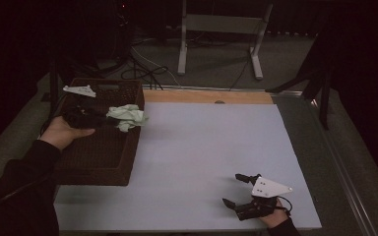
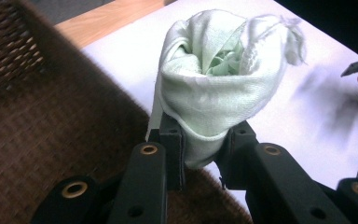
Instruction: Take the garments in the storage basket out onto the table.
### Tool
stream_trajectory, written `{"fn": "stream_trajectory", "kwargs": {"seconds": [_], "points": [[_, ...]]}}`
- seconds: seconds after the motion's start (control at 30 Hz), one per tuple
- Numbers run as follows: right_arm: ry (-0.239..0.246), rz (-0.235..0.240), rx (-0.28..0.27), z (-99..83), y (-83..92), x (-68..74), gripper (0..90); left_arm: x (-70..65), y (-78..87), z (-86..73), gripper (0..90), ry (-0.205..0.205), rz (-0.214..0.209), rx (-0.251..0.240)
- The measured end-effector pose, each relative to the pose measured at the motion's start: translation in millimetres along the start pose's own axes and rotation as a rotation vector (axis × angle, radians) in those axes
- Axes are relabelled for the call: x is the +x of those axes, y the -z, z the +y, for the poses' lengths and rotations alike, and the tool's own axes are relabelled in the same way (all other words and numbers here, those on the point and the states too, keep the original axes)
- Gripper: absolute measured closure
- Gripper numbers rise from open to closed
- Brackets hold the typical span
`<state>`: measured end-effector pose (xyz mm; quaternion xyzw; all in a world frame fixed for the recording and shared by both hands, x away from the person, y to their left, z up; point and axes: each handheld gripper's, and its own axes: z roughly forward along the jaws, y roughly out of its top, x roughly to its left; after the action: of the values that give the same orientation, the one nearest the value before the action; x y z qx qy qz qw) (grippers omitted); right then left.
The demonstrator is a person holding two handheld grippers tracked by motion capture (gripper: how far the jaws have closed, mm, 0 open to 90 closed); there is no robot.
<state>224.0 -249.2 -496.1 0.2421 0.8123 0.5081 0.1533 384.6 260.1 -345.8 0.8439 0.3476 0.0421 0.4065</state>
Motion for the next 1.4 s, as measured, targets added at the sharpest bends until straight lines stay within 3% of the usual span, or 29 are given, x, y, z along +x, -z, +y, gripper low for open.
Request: {"fn": "stream_trajectory", "kwargs": {"seconds": [0.33,0.73,1.4], "points": [[-0.004,0.003,0.001,0.0,-0.4,-0.1,9.7,-25.4,-24.2,21.5,75.2,-0.076,-0.093,-0.007],[-0.003,0.002,0.002,0.0,-0.4,-0.4,9.7,-50.2,-48.1,44.2,75.2,-0.145,-0.169,0.007],[0.006,0.003,-0.001,-0.1,0.5,-0.1,9.7,-78.0,-89.9,70.3,75.1,-0.220,-0.230,0.000]]}}
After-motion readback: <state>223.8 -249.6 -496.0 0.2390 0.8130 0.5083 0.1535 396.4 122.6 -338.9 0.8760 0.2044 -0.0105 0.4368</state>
